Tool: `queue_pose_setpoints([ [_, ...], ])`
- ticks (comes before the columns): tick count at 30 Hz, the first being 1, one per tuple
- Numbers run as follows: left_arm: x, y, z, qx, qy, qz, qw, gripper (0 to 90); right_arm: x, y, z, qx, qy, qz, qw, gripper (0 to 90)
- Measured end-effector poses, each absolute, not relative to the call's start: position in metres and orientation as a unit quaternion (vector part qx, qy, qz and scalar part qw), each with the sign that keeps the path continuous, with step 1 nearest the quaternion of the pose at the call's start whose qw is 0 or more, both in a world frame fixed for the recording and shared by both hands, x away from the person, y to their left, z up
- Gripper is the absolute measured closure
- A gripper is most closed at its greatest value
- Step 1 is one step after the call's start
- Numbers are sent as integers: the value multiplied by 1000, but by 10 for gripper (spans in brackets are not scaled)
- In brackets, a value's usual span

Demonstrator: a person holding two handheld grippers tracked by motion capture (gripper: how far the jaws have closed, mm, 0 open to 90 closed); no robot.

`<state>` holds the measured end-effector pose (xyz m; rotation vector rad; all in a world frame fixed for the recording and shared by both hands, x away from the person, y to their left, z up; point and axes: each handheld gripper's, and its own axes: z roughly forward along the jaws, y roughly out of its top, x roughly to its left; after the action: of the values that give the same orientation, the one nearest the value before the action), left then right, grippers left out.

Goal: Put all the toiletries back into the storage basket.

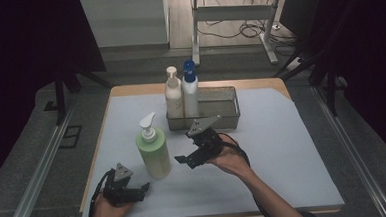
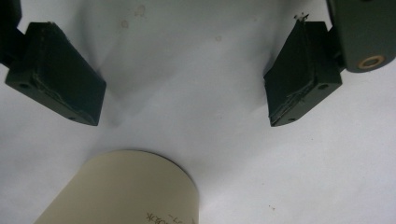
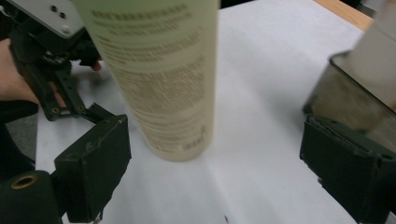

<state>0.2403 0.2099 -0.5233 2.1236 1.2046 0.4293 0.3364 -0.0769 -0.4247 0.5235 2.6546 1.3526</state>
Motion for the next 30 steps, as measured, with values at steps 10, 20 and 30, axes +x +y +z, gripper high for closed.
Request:
queue_pose_setpoints([
  [10,240,210,-523,810,459,163,325,120,330,-56,-421,163,876,450,59,126],
  [20,240,210,-523,810,459,163,325,121,327,-38,-420,159,879,445,56,125],
  [30,240,210,-523,811,459,163,325,121,329,-23,-424,157,882,441,58,119],
])
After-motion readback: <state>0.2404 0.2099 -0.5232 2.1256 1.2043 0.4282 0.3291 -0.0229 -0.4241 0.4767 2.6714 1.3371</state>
